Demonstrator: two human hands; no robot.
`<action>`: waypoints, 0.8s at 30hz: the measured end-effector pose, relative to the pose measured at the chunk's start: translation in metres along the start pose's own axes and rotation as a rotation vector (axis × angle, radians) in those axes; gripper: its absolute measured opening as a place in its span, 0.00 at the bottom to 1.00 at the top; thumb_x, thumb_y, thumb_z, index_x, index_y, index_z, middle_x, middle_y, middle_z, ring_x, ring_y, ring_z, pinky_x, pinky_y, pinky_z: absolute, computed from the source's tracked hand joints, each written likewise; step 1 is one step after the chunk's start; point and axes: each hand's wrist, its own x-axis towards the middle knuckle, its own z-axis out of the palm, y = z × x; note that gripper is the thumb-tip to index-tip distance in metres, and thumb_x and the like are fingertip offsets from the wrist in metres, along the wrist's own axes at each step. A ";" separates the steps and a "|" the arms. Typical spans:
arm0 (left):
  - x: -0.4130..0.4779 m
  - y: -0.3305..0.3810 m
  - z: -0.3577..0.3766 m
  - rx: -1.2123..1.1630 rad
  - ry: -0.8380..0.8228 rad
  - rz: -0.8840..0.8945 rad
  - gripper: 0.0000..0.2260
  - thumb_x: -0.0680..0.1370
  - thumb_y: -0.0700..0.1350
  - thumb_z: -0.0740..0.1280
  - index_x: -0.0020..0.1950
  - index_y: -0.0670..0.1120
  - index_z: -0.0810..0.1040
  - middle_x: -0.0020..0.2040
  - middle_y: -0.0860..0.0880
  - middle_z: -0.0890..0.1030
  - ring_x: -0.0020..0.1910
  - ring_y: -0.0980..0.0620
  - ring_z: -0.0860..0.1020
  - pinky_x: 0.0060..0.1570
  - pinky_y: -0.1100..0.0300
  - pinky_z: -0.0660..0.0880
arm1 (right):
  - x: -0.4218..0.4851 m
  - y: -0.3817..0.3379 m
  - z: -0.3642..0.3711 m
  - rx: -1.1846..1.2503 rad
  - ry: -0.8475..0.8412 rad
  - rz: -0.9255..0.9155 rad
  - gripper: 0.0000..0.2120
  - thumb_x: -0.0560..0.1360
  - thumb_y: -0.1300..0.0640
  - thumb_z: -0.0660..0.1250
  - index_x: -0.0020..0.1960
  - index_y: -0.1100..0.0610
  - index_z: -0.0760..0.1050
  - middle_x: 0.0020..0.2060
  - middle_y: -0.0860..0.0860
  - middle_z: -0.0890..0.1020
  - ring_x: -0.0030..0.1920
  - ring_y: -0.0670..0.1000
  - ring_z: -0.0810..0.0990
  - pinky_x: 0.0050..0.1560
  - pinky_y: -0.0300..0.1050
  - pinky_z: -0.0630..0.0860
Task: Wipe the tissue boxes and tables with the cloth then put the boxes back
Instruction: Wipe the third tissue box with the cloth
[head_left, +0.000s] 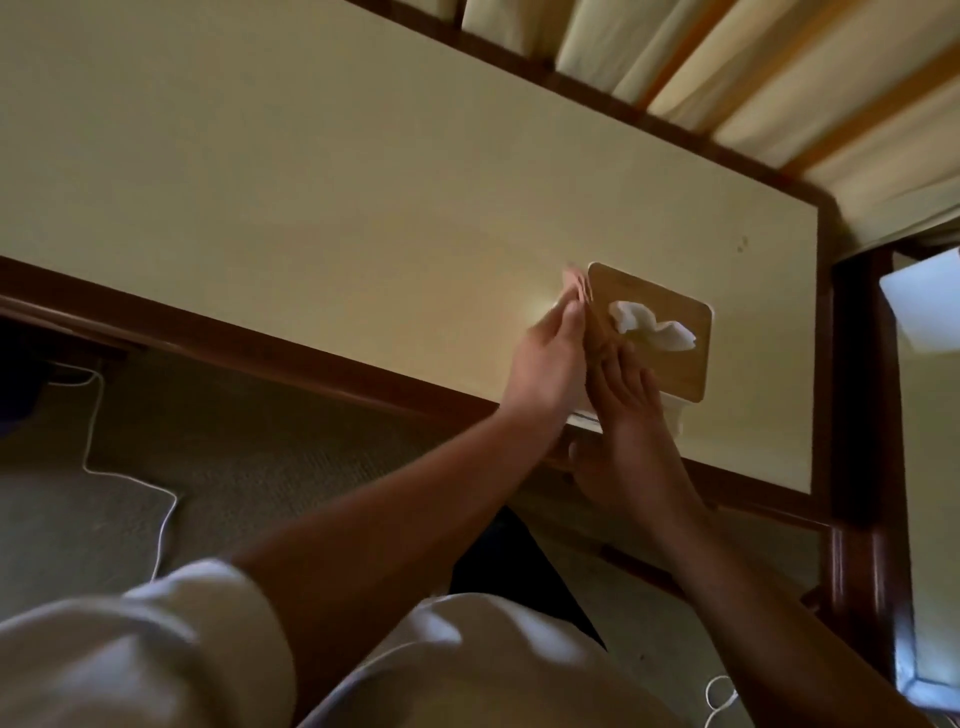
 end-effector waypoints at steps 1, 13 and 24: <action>0.017 0.007 0.002 -0.022 0.059 -0.054 0.19 0.86 0.57 0.58 0.67 0.51 0.83 0.62 0.46 0.86 0.63 0.49 0.83 0.69 0.48 0.76 | -0.001 -0.001 -0.002 -0.002 -0.020 0.021 0.50 0.71 0.61 0.67 0.85 0.55 0.42 0.84 0.52 0.43 0.83 0.51 0.36 0.83 0.58 0.43; -0.008 0.001 0.003 -0.021 0.015 0.010 0.21 0.85 0.57 0.57 0.73 0.52 0.78 0.65 0.51 0.84 0.68 0.53 0.81 0.72 0.50 0.74 | 0.005 0.004 0.003 0.044 0.047 -0.006 0.55 0.71 0.60 0.74 0.84 0.49 0.40 0.84 0.52 0.44 0.83 0.52 0.36 0.82 0.58 0.43; -0.034 -0.018 0.002 -0.087 0.036 -0.089 0.18 0.88 0.53 0.55 0.72 0.51 0.79 0.61 0.48 0.85 0.66 0.51 0.82 0.68 0.54 0.77 | 0.004 0.004 0.006 0.005 0.088 -0.029 0.46 0.75 0.42 0.65 0.84 0.51 0.43 0.83 0.54 0.47 0.82 0.49 0.35 0.82 0.60 0.48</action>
